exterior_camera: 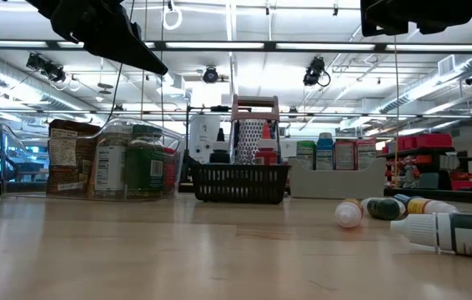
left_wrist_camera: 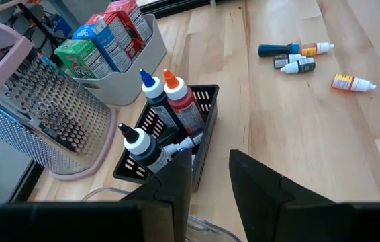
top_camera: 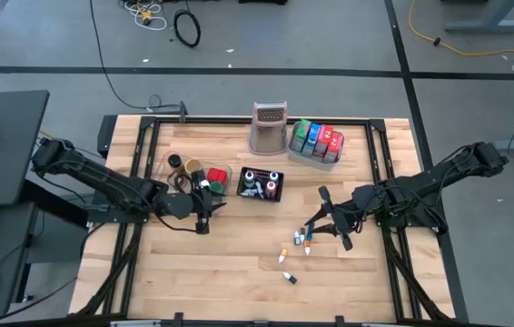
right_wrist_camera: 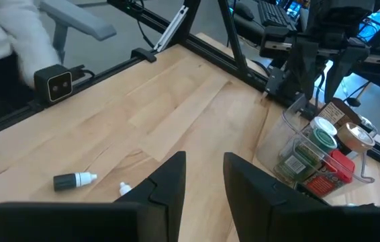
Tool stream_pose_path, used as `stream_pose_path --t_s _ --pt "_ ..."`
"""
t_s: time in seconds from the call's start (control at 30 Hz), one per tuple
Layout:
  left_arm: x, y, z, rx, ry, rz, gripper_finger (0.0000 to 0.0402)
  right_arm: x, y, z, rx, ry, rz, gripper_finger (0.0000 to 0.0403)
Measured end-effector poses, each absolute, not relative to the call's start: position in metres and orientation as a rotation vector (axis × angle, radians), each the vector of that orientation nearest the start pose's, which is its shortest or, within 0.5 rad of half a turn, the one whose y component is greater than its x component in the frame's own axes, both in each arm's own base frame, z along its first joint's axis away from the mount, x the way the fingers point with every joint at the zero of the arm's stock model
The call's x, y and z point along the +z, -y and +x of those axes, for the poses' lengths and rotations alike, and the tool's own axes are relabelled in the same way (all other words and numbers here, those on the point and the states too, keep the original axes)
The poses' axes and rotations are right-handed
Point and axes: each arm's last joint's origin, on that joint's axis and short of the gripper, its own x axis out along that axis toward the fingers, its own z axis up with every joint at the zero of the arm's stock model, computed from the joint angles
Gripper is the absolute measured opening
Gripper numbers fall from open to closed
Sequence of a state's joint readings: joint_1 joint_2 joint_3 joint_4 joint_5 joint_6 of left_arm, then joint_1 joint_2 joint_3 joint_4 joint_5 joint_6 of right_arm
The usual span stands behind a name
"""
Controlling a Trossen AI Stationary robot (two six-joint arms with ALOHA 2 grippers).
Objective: Pick & Place Kitchen Items
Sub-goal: Put the small blue food coloring bottle into the black bin
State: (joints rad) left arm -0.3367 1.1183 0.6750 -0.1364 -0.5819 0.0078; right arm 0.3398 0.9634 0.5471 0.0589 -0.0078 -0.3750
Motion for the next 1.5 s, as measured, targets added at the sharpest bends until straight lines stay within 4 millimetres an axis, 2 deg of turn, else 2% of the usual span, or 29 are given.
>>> stream_pose_path --t_s 0.57,0.77,0.87,1.07,1.33,1.5 --pt "0.24 0.061 0.221 0.236 -0.522 0.265 0.011 0.242 -0.07 0.196 0.41 -0.281 -0.45 0.0112" --pt "0.24 0.06 0.221 0.236 -0.522 0.265 0.011 0.251 -0.066 0.2 0.238 -0.204 -0.548 0.0112" --pt "0.24 0.061 0.221 0.236 -0.522 0.265 0.011 0.254 -0.065 0.201 0.187 -0.187 -0.528 0.0112" --pt "0.24 0.061 0.221 0.236 -0.522 0.265 0.011 0.253 -0.066 0.201 0.225 -0.196 -0.436 0.0112" --pt "0.24 0.061 0.221 0.236 -0.522 0.265 0.011 0.24 -0.071 0.205 0.312 -0.294 -0.313 0.0114" --pt "0.24 0.061 0.221 0.236 -0.522 0.265 0.011 0.222 -0.076 0.217 0.329 -0.375 -0.274 0.0144"
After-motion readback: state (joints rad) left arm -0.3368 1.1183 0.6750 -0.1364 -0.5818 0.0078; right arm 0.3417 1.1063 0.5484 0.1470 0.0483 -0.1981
